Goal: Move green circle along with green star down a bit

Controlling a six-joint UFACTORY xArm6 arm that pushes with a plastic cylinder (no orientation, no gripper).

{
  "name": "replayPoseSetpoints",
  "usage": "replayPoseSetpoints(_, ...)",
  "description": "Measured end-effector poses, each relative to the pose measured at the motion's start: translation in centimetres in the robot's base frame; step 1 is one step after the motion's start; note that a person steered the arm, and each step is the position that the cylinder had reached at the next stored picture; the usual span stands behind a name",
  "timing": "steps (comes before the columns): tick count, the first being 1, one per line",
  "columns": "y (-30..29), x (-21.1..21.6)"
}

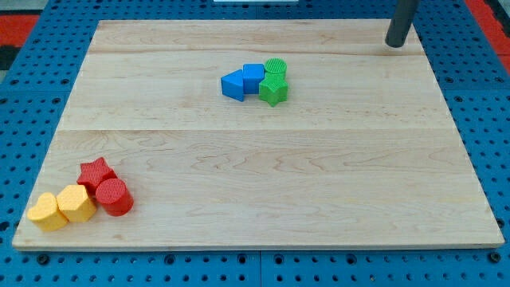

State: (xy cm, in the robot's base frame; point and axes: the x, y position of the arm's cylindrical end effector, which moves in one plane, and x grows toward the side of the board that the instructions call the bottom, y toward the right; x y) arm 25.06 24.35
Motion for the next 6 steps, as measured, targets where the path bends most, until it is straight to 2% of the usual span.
replayPoseSetpoints(2, 0.4, -1.4)
replayPoseSetpoints(6, -12.4, -1.5)
